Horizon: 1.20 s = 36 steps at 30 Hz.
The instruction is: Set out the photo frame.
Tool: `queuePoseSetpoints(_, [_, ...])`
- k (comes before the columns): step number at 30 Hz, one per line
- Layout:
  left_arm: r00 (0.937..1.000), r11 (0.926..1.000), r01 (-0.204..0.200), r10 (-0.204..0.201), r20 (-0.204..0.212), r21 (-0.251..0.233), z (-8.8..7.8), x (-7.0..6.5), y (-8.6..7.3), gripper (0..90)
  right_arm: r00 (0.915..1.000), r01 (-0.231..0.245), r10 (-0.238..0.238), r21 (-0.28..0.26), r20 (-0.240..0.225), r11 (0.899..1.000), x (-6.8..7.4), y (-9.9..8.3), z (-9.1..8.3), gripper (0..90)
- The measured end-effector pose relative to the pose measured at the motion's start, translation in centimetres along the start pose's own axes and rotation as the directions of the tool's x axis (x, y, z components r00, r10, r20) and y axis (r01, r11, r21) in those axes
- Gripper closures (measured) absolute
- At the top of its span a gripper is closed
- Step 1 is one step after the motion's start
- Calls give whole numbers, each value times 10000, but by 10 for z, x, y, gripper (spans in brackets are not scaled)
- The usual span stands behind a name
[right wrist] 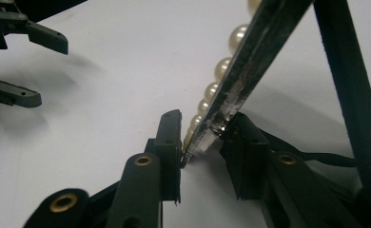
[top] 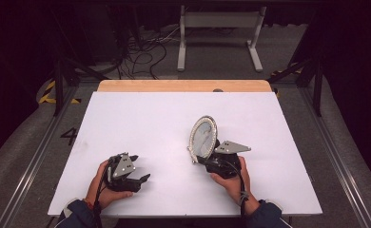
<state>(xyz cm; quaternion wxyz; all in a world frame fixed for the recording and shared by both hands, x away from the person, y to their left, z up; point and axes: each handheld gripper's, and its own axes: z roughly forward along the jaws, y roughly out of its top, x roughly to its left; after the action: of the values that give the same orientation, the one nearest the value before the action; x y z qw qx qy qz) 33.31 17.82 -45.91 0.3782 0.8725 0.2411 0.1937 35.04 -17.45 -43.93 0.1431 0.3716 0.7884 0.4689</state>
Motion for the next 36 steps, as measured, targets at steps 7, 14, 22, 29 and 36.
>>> queuePoseSetpoints(7, [9999,9999,159,-159,48,46,0,1,-1,230,9969,718,-725,251,289,9971,2,-1,-7,700])
queuePoseSetpoints(14, [9999,9998,133,-135,98,135,2,0,0,224,9959,785,-788,94,441,9969,2,-3,-11,675])
queuePoseSetpoints(22, [9999,9998,97,-99,102,192,3,0,0,224,9908,713,-624,-718,1202,9949,7,-3,-3,566])
queuePoseSetpoints(29, [9999,9998,37,-39,121,181,4,-1,0,224,9936,202,-86,-1025,1127,9945,7,0,6,634])
queuePoseSetpoints(36, [9999,9998,10,-13,136,215,6,-2,1,223,9970,-9,77,-880,776,9961,-1,1,4,745])
